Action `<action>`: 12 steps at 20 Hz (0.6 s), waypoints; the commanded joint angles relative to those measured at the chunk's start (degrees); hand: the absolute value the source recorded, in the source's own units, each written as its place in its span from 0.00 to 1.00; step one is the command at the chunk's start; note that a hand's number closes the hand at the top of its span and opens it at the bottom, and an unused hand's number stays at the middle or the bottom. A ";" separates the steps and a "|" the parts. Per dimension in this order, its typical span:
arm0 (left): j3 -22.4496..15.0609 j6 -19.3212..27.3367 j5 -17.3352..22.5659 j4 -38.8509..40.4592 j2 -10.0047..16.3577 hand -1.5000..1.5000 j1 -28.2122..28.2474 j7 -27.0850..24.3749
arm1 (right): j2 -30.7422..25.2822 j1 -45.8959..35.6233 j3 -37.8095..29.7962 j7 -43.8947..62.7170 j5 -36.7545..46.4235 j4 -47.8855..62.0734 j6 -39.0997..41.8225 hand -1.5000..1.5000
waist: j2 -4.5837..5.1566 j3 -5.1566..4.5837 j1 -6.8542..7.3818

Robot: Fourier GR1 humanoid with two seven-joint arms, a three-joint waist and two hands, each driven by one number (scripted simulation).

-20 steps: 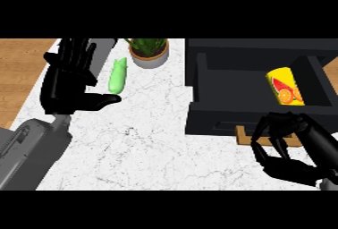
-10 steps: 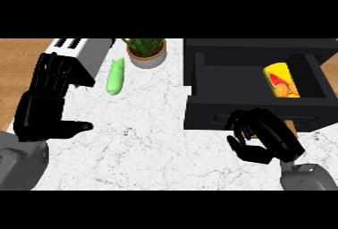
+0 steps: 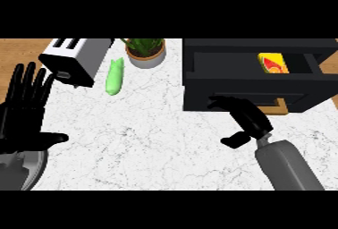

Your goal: Pick up the cup, place it into the drawer and close the drawer

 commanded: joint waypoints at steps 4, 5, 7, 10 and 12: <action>3.99 -5.29 -1.06 -0.05 0.20 0.00 4.24 -0.03 | 1.86 -13.25 -5.75 -6.48 0.73 22.33 -2.94 0.00 | 0.11 0.04 0.44; 4.28 -5.44 -1.80 2.50 -1.24 0.00 1.54 1.03 | 2.24 -12.10 -5.89 -9.77 1.58 25.20 -6.16 0.00 | 0.10 0.03 -0.09; 3.80 -5.26 -2.88 -1.20 -2.46 0.00 5.36 -0.35 | 3.42 -16.93 -6.56 -7.83 1.65 28.69 -4.11 0.00 | 0.04 0.03 0.23; 6.14 -8.66 -1.12 -0.55 -0.60 0.00 5.29 0.63 | 2.42 -20.89 -9.65 -11.79 0.38 37.48 -4.99 0.00 | 0.21 0.06 0.70; 6.07 -9.48 -1.65 1.82 -1.44 0.00 4.73 0.26 | 0.02 -24.99 -12.30 -15.77 -1.10 42.50 -4.11 0.00 | 0.41 0.07 0.95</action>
